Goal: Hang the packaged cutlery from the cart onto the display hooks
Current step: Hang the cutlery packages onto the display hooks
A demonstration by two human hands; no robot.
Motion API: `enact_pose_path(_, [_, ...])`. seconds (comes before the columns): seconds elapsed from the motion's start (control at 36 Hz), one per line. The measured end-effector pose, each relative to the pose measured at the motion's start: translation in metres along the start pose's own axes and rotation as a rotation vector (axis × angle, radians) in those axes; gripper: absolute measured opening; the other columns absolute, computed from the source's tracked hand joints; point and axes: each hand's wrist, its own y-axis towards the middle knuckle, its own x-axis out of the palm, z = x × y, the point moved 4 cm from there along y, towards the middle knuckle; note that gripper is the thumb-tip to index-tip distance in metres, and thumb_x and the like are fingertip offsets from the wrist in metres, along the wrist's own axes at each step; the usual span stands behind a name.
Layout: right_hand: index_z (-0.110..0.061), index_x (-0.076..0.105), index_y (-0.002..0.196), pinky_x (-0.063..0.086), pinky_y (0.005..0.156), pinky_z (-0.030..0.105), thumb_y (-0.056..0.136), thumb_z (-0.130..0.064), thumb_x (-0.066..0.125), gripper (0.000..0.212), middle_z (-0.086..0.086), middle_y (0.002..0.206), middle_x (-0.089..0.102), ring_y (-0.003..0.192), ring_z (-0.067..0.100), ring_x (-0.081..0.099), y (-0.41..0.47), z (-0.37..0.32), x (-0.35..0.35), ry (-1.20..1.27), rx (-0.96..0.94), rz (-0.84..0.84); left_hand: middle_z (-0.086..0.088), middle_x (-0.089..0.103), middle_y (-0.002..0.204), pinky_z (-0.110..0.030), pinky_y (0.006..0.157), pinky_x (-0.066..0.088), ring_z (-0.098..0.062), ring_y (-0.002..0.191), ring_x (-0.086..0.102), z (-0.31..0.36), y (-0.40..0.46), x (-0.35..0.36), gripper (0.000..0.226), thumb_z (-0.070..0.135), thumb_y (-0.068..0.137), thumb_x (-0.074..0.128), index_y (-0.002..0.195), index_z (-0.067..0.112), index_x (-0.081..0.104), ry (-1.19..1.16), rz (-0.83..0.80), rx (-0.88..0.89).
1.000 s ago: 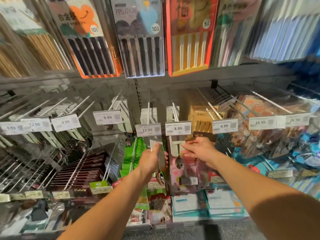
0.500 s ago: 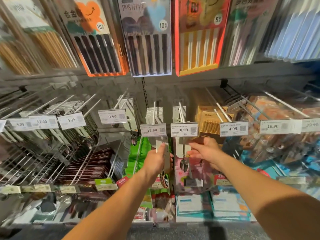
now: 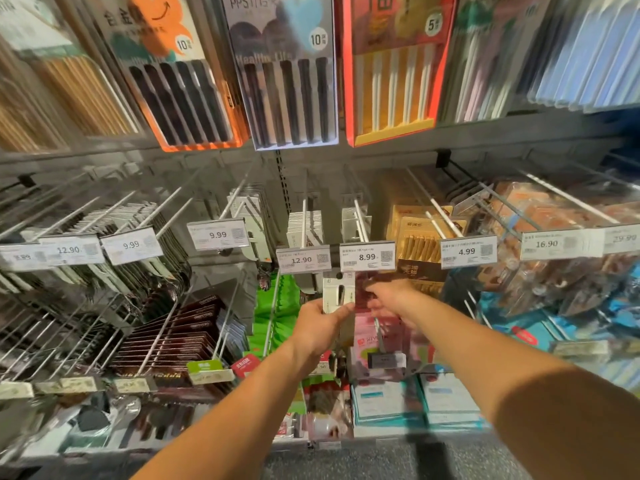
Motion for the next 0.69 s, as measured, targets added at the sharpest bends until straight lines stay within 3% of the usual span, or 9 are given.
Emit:
enact_pose_path(0.08, [-0.004, 0.062, 0.122, 0.059, 0.076, 0.031, 0.094, -0.017, 0.065, 0.031, 0.011, 0.101, 0.072, 0.087, 0.022, 0.071, -0.007, 0.01, 0.002, 0.02, -0.031, -0.182, -0.006, 0.068, 0.08, -0.022, 0.045, 0.046, -0.022, 0.064, 0.06, -0.002, 0.003, 0.006, 0.011, 0.012, 0.096, 0.063, 0.106, 0.007, 0.066, 0.0, -0.004, -0.003])
enact_pose_path(0.17, [-0.009, 0.066, 0.113, 0.048, 0.061, 0.023, 0.094, -0.018, 0.063, 0.021, 0.005, 0.089, 0.069, 0.075, 0.015, 0.064, -0.016, 0.011, -0.002, 0.154, -0.094, -0.309, -0.012, 0.069, 0.09, -0.024, 0.046, 0.046, -0.024, 0.068, 0.061, -0.005, 0.004, 0.012, 0.019, 0.015, 0.098, 0.061, 0.113, 0.005, 0.065, 0.038, -0.052, -0.013])
enact_pose_path(0.25, [-0.012, 0.069, 0.1, 0.046, 0.061, 0.022, 0.089, -0.011, 0.07, 0.011, 0.0, 0.08, 0.072, 0.072, 0.01, 0.06, -0.018, 0.013, -0.01, 0.136, -0.148, -0.301, -0.009, 0.071, 0.086, -0.025, 0.049, 0.043, -0.022, 0.065, 0.061, -0.007, 0.003, 0.02, 0.014, 0.015, 0.098, 0.06, 0.107, 0.008, 0.068, 0.036, -0.118, -0.016])
enact_pose_path(0.33, [-0.012, 0.072, 0.1, 0.044, 0.056, 0.021, 0.083, -0.012, 0.076, 0.018, 0.001, 0.078, 0.069, 0.071, 0.011, 0.057, -0.02, 0.012, -0.019, 0.108, -0.165, -0.221, -0.007, 0.075, 0.1, -0.034, 0.066, 0.056, -0.027, 0.087, 0.07, -0.009, 0.005, 0.026, 0.018, 0.021, 0.094, 0.066, 0.11, 0.013, 0.069, 0.036, -0.143, -0.001])
enact_pose_path(0.39, [-0.01, 0.071, 0.103, 0.05, 0.061, 0.026, 0.08, -0.013, 0.079, 0.025, 0.004, 0.081, 0.07, 0.076, 0.016, 0.058, -0.02, 0.011, -0.025, 0.106, -0.182, -0.15, -0.004, 0.075, 0.107, -0.044, 0.087, 0.058, -0.025, 0.098, 0.072, -0.008, 0.006, 0.028, 0.039, 0.034, 0.084, 0.072, 0.119, 0.016, 0.065, 0.064, -0.138, 0.02])
enact_pose_path(0.42, [-0.009, 0.07, 0.102, 0.056, 0.068, 0.03, 0.078, -0.011, 0.08, 0.026, 0.007, 0.084, 0.072, 0.079, 0.019, 0.06, -0.02, 0.01, -0.028, 0.117, -0.186, -0.123, -0.002, 0.075, 0.108, -0.042, 0.089, 0.058, -0.022, 0.098, 0.072, -0.007, 0.005, 0.028, 0.043, 0.036, 0.084, 0.072, 0.121, 0.016, 0.063, 0.091, -0.133, 0.039])
enact_pose_path(0.5, [-0.005, 0.071, 0.098, 0.057, 0.092, 0.042, 0.078, -0.008, 0.08, 0.022, 0.017, 0.098, 0.074, 0.085, 0.021, 0.066, -0.022, 0.005, -0.034, 0.145, -0.213, -0.066, -0.002, 0.071, 0.107, -0.023, 0.074, 0.051, -0.015, 0.091, 0.066, -0.002, 0.007, 0.024, 0.026, 0.027, 0.096, 0.064, 0.116, 0.011, 0.06, 0.157, -0.063, 0.114])
enact_pose_path(0.69, [-0.002, 0.07, 0.099, 0.059, 0.084, 0.032, 0.084, 0.005, 0.07, 0.016, 0.016, 0.096, 0.075, 0.08, 0.018, 0.069, -0.018, -0.007, -0.03, 0.168, -0.278, 0.007, 0.006, 0.069, 0.097, -0.007, 0.061, 0.047, -0.001, 0.079, 0.063, 0.002, 0.014, 0.024, 0.011, 0.019, 0.102, 0.053, 0.109, 0.014, 0.06, 0.212, -0.067, 0.165])
